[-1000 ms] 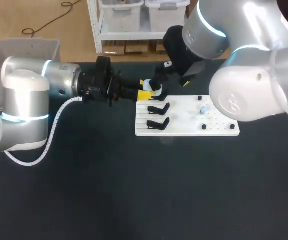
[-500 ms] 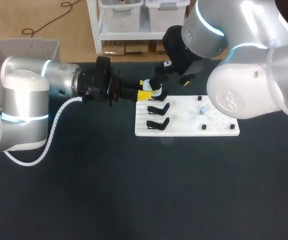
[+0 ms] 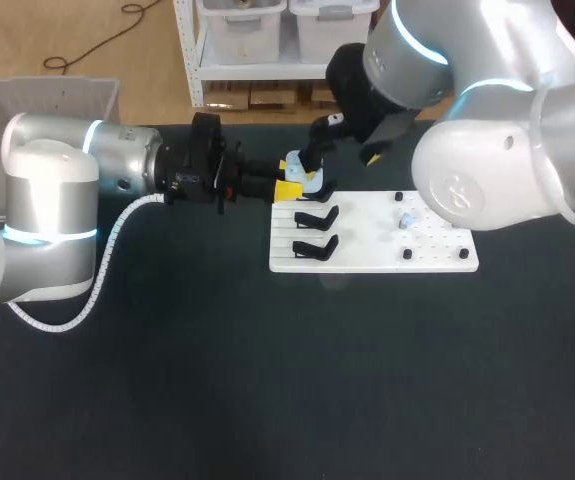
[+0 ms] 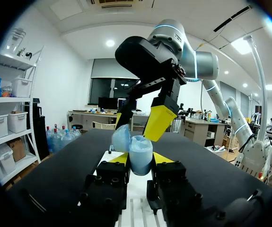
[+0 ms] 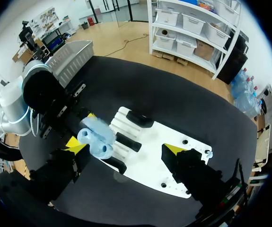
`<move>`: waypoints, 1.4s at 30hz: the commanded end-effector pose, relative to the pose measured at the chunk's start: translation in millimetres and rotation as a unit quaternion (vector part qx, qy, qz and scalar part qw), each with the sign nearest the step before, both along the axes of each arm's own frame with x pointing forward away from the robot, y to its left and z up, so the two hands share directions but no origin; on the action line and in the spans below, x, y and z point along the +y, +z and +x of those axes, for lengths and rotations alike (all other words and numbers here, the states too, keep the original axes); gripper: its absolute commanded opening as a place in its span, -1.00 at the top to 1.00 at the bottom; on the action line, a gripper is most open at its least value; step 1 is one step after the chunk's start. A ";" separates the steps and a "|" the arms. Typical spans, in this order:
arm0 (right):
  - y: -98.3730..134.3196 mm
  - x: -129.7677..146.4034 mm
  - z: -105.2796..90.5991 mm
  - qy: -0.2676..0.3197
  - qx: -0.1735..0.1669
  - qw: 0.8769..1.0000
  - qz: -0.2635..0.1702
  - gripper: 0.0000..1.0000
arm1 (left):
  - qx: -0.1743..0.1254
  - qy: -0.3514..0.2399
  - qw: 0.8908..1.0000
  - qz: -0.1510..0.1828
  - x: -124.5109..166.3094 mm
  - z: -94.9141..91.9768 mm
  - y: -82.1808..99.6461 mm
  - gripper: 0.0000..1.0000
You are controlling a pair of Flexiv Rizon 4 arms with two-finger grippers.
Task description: Pick up each earbud case from the left stands, insert the matching earbuds, close the lid, and place the case in the box.
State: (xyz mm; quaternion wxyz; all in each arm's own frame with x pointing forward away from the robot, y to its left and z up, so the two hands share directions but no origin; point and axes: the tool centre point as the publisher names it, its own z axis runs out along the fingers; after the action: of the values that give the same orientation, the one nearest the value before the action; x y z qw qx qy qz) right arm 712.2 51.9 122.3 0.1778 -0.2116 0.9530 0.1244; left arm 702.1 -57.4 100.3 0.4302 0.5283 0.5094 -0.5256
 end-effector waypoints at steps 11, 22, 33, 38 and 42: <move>51.0 -17.6 4.4 -0.024 -0.099 0.992 0.069 -1.00 | -0.029 -0.014 0.999 -0.006 -0.7 -3.8 7.9 1.00; 54.6 -65.2 -1.0 0.021 -0.132 0.990 -0.036 -1.00 | -0.061 -0.032 0.998 -0.012 0.4 -5.5 10.5 1.00; 28.8 -126.9 9.4 0.061 -0.085 0.982 -0.154 -1.00 | -0.063 -0.031 0.997 -0.014 2.3 -9.2 6.6 1.00; 14.0 -146.4 14.5 0.058 -0.046 0.982 -0.173 -1.00 | -0.063 -0.031 0.997 -0.014 2.3 -9.2 6.6 1.00; -3.4 -160.8 15.0 0.060 -0.014 0.979 -0.192 -1.00 | -0.063 -0.031 0.997 -0.014 2.3 -9.2 6.6 1.00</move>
State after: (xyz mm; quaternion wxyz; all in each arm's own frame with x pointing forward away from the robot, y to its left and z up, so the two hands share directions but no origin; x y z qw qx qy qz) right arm 716.4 -109.3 124.7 0.1695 -0.2991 0.9376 -0.0524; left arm 693.5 -55.5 107.8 0.4505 0.5701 0.4579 -0.5123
